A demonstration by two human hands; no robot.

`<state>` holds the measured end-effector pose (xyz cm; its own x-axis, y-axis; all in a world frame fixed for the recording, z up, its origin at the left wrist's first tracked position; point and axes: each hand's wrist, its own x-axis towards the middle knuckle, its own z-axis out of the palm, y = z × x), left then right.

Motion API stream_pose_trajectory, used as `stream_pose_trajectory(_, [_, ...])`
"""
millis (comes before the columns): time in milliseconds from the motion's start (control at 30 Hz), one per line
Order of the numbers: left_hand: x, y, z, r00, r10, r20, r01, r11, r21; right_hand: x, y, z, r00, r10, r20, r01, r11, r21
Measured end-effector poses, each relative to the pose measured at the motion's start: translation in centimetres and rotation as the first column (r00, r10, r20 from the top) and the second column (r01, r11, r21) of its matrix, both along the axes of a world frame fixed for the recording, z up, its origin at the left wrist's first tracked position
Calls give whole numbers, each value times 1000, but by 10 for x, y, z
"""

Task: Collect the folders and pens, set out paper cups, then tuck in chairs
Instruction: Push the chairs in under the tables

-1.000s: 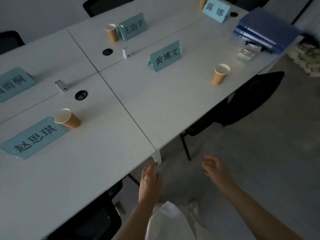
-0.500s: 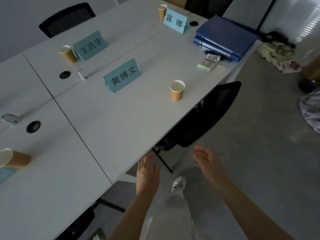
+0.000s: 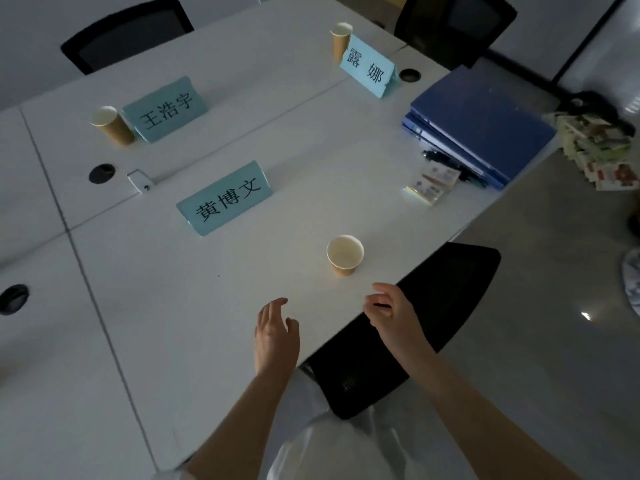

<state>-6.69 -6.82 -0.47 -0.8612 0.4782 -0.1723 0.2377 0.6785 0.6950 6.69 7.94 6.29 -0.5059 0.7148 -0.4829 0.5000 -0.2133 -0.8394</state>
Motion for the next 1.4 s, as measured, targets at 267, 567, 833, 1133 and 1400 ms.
stream_pose_trajectory(267, [-6,36,-31,984,-97,148,159,854,-495,-38,72,-39,972,206,110,-215,974,75])
stream_pose_trajectory(567, [8,57,-42,992,81,96,-18,846,-532,-67,111,-60,811,567,145,-584,773,247])
stream_pose_trajectory(833, [1,68,-35,967,250,56,-194,855,-480,-91,124,-66,783,616,86,-609,731,308])
stream_pose_trajectory(1133, [-59,110,-34,941,337,0,-304,847,-436,-168,165,-45,771,636,22,-603,720,343])
stream_pose_trajectory(1400, [-99,150,-61,897,442,8,-407,831,-380,-279,202,-48,803,593,64,-575,742,345])
